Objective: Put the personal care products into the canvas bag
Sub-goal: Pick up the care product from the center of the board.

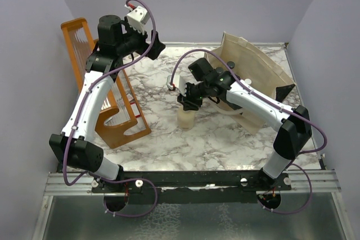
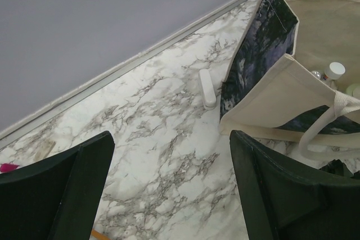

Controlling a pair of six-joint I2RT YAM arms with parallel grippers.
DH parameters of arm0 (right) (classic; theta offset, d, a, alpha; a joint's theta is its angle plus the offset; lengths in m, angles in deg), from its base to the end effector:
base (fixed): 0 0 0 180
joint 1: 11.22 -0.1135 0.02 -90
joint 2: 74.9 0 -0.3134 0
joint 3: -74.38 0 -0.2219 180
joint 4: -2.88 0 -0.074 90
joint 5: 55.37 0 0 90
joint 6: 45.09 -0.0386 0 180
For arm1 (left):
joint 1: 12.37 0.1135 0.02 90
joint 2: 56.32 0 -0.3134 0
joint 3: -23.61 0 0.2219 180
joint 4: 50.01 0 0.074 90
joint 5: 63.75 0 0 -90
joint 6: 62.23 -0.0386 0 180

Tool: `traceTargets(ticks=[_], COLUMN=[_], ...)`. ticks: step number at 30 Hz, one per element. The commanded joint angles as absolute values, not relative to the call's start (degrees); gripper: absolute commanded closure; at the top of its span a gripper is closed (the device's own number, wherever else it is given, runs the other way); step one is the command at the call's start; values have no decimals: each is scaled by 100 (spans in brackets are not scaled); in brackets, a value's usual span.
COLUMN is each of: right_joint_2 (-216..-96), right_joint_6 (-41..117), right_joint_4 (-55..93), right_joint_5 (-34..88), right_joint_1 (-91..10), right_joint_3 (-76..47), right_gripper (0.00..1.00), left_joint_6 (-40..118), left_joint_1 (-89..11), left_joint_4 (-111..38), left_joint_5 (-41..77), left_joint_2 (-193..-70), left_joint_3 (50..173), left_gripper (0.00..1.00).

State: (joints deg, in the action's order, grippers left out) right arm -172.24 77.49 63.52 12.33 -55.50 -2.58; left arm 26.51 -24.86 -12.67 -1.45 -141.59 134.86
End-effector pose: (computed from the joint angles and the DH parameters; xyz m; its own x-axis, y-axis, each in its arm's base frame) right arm 0.2360 0.2506 0.3566 -0.0620 -0.7563 -0.6513 -0.9914 0.1222 -0.0476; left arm 0.2887 -0.0823 0.5017 -0.1783 0.0594 -0.9822 0.6405 0.7648 -0.0700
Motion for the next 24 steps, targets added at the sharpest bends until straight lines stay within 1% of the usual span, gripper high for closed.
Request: traceTargets(ticks=[1,8,13,24], right_joint_2=[-16860,-16865,-16831,-16604], right_joint_6=[7717,7717,7730,7834], right_joint_4=[5909,5908,5940,6210], right_joint_5=[1108,1091,1020,1090], right_joint_1=[-5587,-5594,-5591,-5586], right_joint_3=[-217,-231,-207,235], right_gripper=[91,92,99,99], left_joint_6=[2557,2531,2513,2440], left_joint_1=[-2514,-2523,-2535,-2555], left_joint_4=[-1305,-1290,-1290,-1274], left_joint_5=[-315,-319,-324,-263], left_joint_2=[-13958,-13964,-13971,-13989], left_joint_3=[13408,13400,13387,13407], left_gripper=[14,14,14,14])
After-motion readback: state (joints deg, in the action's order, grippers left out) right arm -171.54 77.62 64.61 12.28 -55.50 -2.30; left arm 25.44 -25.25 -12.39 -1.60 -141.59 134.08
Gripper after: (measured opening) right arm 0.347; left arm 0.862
